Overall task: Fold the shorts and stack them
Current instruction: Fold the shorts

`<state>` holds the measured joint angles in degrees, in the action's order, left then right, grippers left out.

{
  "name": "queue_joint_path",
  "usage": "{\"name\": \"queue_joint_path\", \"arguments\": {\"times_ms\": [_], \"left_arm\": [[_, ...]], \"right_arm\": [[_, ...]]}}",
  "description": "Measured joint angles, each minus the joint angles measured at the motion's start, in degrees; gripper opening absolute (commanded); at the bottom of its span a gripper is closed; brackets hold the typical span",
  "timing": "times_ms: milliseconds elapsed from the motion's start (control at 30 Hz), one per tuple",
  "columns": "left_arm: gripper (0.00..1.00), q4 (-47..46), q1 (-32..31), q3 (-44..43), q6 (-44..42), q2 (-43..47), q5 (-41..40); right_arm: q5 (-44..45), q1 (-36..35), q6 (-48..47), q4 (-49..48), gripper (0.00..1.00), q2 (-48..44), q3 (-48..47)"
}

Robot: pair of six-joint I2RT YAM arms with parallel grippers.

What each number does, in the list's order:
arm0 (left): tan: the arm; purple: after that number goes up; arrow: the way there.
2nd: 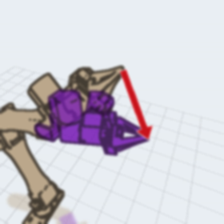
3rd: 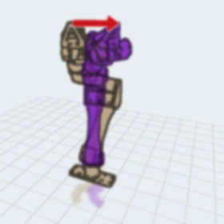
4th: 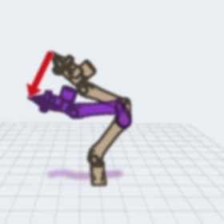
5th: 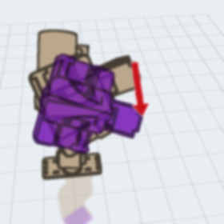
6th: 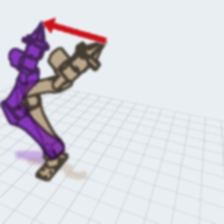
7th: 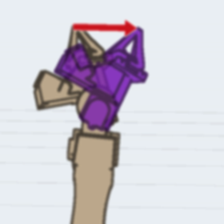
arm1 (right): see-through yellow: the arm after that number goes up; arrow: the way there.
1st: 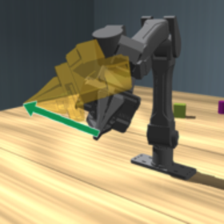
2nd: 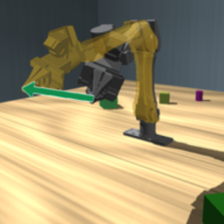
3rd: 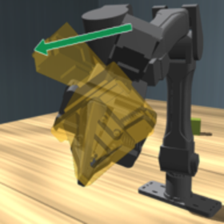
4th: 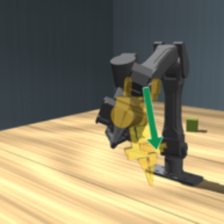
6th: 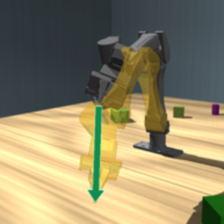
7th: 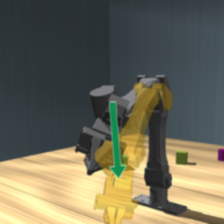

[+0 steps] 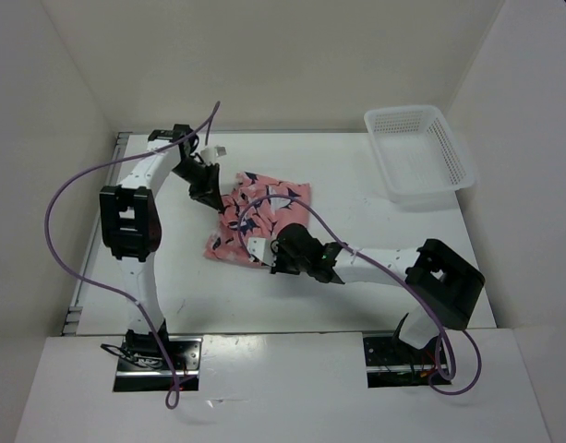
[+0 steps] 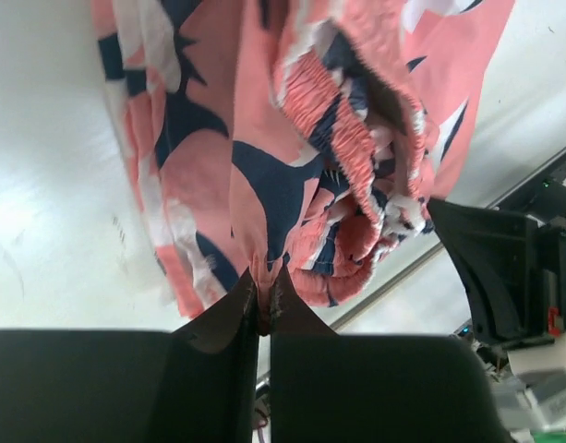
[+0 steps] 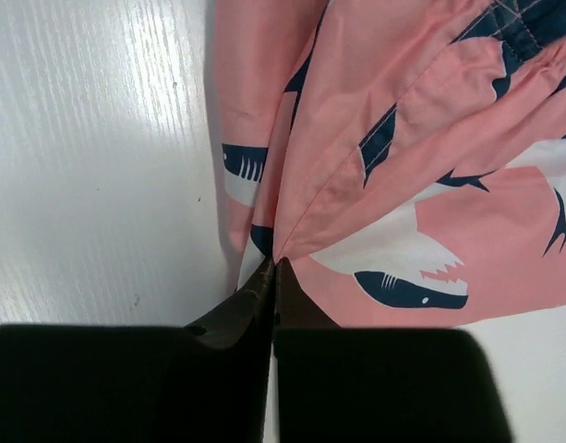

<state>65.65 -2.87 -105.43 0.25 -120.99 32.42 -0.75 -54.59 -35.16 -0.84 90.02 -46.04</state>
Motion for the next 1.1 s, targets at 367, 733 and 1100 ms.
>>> {"name": "queue_joint_path", "arguments": {"times_ms": [367, 733, 1100], "left_arm": [[0.06, -2.9, -5.6, -3.3, 0.0, -10.1, -6.2], [0.13, -3.3, -5.7, -4.6, 0.0, -10.1, -6.9], [0.18, -3.3, -5.5, -4.6, 0.0, -10.1, -2.0]], "right_arm": [[0.7, 2.0, 4.7, 2.7, 0.65, -0.3, -13.8], [13.5, 6.0, 24.9, -6.6, 0.56, 10.7, -32.6], [25.8, 6.6, 39.6, 1.6, 0.59, 29.7, -44.7]]}}
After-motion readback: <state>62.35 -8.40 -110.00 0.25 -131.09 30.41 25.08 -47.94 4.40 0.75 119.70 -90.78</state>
